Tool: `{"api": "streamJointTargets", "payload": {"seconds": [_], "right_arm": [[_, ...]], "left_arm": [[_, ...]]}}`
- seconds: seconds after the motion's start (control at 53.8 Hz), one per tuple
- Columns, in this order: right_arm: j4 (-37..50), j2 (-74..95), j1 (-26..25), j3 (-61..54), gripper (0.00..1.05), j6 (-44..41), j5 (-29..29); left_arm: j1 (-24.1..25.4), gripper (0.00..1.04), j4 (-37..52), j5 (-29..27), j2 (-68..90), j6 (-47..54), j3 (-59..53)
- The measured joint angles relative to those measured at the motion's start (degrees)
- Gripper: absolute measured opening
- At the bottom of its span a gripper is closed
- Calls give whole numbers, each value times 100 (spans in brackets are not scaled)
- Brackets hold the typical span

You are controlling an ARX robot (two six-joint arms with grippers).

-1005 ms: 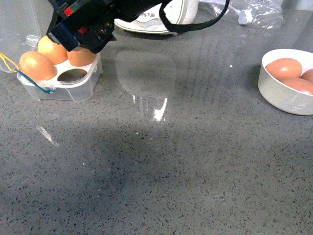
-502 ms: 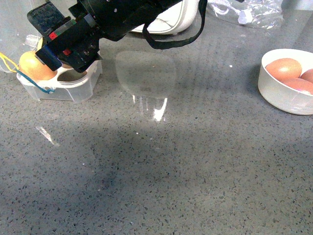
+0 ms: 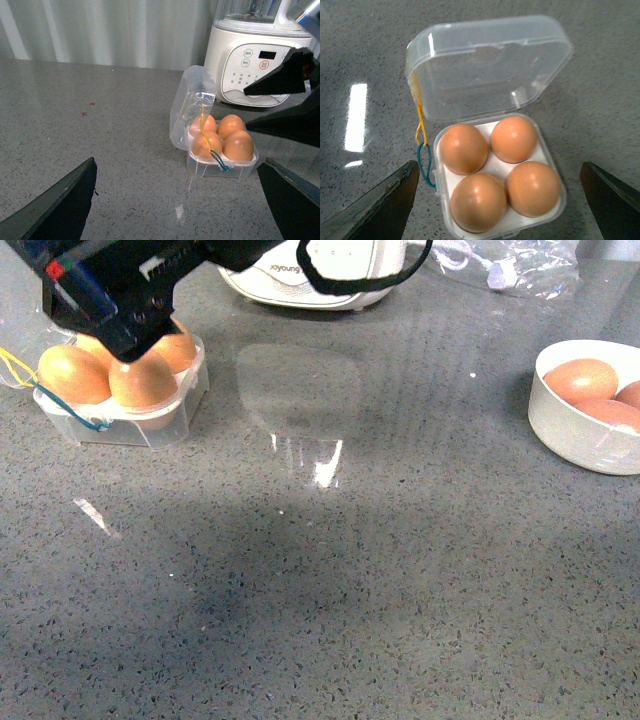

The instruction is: Put egg into box

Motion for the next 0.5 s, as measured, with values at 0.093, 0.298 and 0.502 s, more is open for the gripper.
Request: {"api": "streamJointTargets", "payload": {"seconds": [0.093,0.298,0.502], "right_arm": [[186,-223,-83,-157,97,170,162],[772,-796,-452,-754,97,929,1611],[1204,-1799,-1327,-2151,97,1838,3274]], "left_arm": [[0,98,0,0,0,0,0],[0,98,0,0,0,0,0],[0,98,0,0,0,0,0]]}}
